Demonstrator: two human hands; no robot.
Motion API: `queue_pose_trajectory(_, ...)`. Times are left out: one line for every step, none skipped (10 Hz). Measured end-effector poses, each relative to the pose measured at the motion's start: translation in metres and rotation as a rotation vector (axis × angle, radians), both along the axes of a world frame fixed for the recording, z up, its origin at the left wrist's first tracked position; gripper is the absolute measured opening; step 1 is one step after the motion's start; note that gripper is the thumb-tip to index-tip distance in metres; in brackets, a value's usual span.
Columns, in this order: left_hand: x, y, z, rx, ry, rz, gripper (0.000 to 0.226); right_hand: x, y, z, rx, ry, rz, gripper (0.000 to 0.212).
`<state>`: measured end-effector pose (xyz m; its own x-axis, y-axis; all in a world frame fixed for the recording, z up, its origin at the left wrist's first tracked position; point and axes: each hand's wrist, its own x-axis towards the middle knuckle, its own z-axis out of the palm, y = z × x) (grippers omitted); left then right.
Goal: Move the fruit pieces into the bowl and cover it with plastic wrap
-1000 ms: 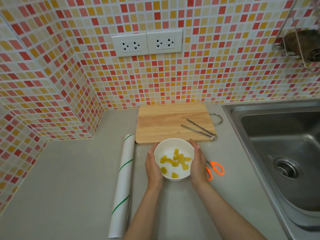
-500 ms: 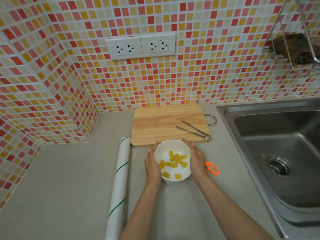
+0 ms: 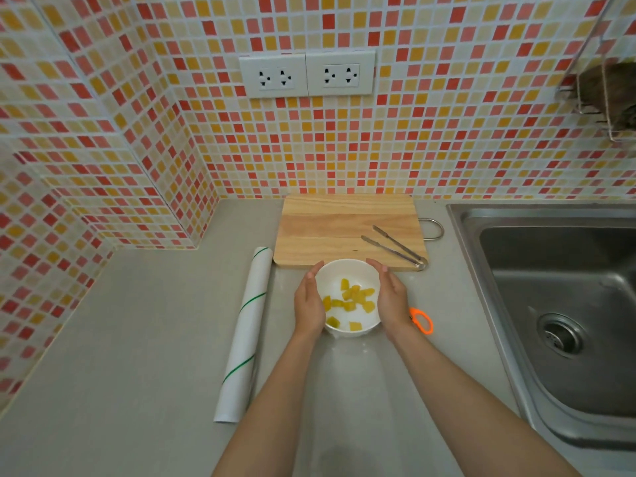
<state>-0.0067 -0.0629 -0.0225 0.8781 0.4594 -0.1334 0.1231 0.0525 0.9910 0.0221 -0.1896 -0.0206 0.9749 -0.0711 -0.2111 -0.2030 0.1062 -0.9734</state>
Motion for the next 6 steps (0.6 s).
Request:
queue_pose_trajectory(0.0,0.0,0.0,0.013,0.02,0.001,0.042,0.001,0.0,-0.001,-0.007,0.004,0.004,0.033)
queue_pose_trajectory(-0.001,-0.001,0.002,0.01,0.037,0.004,0.042,0.001,0.0,0.0,0.002,0.021,0.005,0.033)
queue_pose_trajectory(-0.002,0.0,0.006,0.001,0.053,-0.008,0.042,0.001,0.0,0.002,0.009,0.021,0.009,0.032)
queue_pose_trajectory(-0.003,0.001,0.006,0.011,0.068,-0.028,0.04,0.0,-0.003,0.004,0.005,0.024,0.048,0.028)
queue_pose_trajectory(-0.004,0.002,0.011,0.048,0.114,-0.056,0.04,-0.001,-0.01,0.01,-0.067,0.023,0.153,0.024)
queue_pose_trajectory(-0.004,0.007,0.014,0.113,0.142,-0.026,0.044,0.004,-0.015,0.014,-0.187,-0.016,0.165,0.036)
